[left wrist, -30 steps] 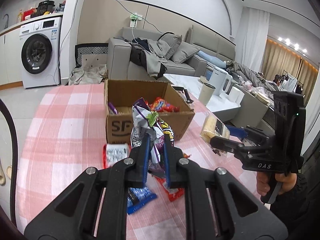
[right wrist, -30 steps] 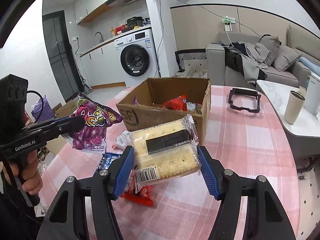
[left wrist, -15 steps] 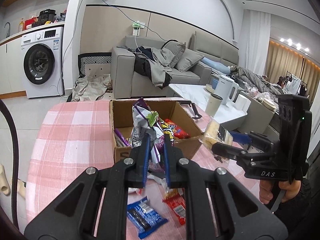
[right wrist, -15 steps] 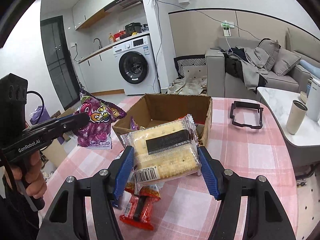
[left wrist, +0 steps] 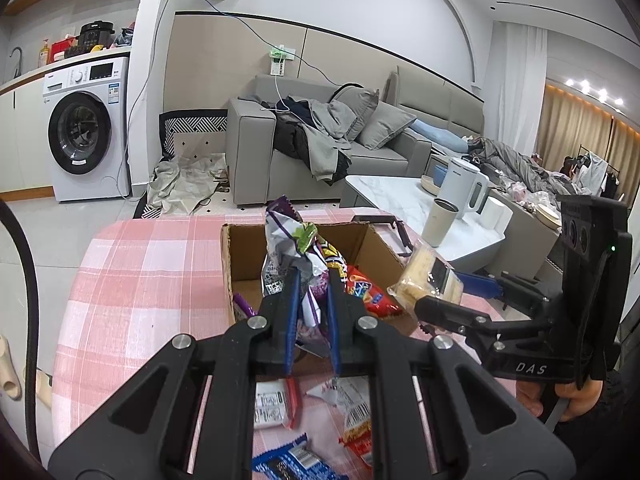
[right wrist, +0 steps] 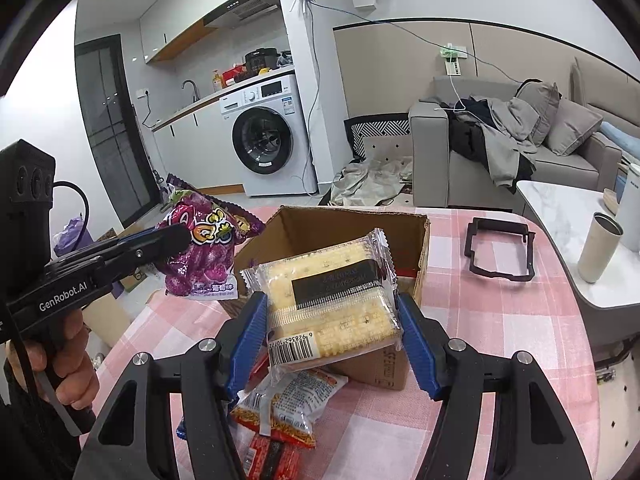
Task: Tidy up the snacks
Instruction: 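Carry both packets over the box and lower them inside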
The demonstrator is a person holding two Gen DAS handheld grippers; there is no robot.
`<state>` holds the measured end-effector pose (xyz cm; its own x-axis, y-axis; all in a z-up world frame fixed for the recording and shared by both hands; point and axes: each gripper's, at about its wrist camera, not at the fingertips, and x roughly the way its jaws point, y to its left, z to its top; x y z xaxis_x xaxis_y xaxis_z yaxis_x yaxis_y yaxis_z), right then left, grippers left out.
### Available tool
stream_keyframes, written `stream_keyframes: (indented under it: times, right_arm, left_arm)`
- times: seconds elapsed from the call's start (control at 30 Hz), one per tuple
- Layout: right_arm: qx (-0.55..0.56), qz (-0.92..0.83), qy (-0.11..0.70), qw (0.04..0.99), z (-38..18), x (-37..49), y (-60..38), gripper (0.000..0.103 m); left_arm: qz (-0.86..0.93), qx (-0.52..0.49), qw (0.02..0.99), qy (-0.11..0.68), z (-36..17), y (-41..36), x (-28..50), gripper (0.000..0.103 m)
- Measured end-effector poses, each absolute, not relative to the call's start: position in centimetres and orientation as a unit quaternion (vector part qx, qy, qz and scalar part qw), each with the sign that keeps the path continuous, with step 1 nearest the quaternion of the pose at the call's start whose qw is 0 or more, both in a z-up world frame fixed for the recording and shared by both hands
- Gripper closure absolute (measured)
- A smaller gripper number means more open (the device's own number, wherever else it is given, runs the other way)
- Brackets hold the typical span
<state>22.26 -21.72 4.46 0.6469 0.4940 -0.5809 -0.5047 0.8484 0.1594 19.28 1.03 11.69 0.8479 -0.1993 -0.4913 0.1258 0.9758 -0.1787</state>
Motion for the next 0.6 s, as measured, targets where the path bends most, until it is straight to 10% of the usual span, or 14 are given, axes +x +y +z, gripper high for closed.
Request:
stream_keyframes:
  times: [0.6]
  right_arm:
    - [0.001,0.268,0.324,0.907,3.4,26.1,-20.9,0.037]
  left_arm:
    - [-0.067,-0.039,0.956,0.282,8.7,-0.4,25.4,0.093]
